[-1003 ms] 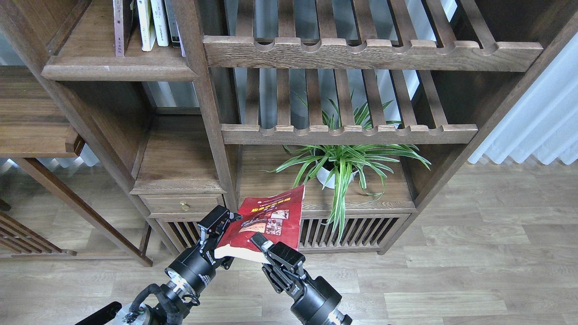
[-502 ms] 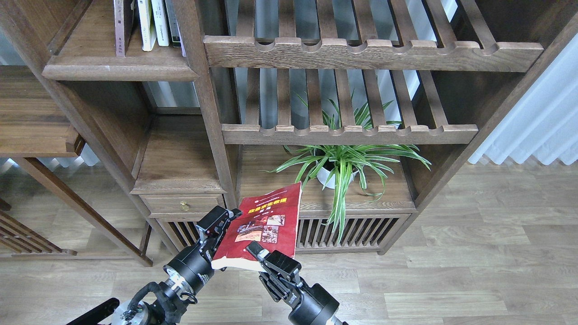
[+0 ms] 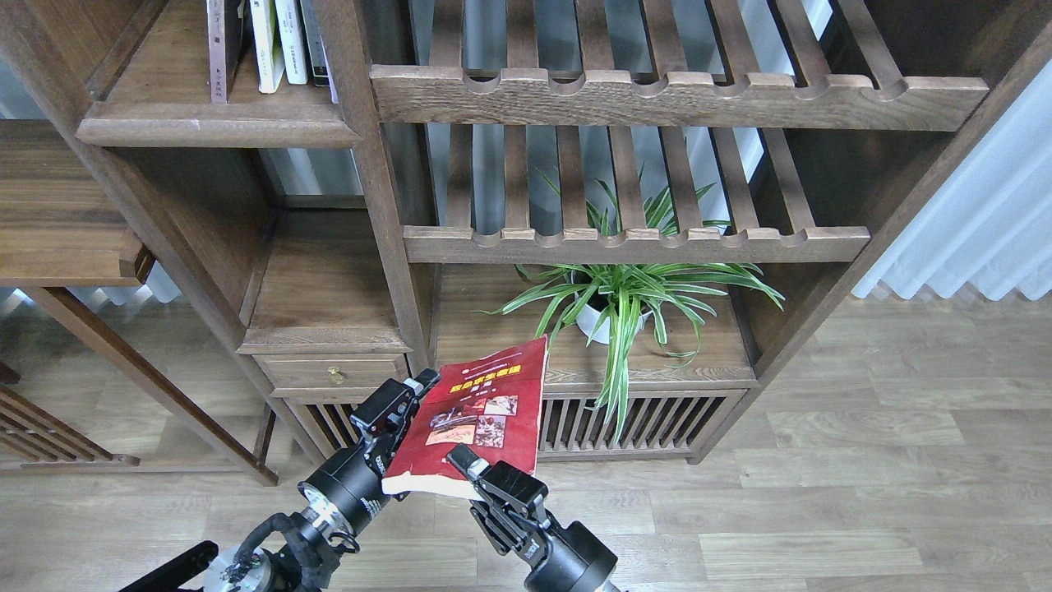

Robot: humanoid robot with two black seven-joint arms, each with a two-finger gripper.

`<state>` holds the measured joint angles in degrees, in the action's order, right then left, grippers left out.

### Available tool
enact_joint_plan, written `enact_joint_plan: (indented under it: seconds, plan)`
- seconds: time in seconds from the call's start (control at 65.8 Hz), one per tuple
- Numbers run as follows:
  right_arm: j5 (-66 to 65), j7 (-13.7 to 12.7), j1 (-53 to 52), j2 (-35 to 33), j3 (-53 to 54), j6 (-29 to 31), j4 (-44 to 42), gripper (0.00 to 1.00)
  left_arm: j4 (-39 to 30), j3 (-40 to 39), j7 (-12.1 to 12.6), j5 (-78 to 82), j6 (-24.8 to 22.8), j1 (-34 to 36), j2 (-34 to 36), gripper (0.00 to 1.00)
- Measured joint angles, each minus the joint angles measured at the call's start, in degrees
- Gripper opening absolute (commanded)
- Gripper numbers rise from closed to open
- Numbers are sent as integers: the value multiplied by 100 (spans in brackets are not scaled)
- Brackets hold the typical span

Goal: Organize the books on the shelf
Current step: 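Hold the red book between both grippers and adjust the grip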

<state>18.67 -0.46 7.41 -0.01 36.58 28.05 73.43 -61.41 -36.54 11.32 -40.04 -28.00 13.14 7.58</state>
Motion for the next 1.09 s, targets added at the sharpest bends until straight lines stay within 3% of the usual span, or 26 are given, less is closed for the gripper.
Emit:
enact_joint_plan:
  seconds: [0.106, 0.182, 0.198, 0.213, 0.228, 0.639, 1.095]
  plan:
    - [-4, 0, 6, 0, -13, 0, 0, 3, 0, 34, 1, 10, 0, -3, -8, 54]
    - [-7, -2, 7, 0, -21, 0, 0, 3, 0, 61, 6, 10, 0, -7, -11, 22]
    - [-8, -4, 7, 0, -22, -1, 0, 3, 0, 66, 6, 10, 0, -9, -14, 22]
    - [-8, -5, 7, 0, -23, -1, 0, 3, -1, 69, 6, 10, 0, -10, -17, 10]
    - [-8, -8, 7, 0, -23, -2, 0, 3, -1, 77, 6, 10, 0, -13, -25, 7]
    - [-7, -46, 68, 0, -17, -7, 1, 4, -86, 170, -44, -13, 0, -26, -102, 0]
    - [50, -45, -465, 1, 536, -11, -280, 5, -188, 195, -96, -15, -8, -133, 372, 1]
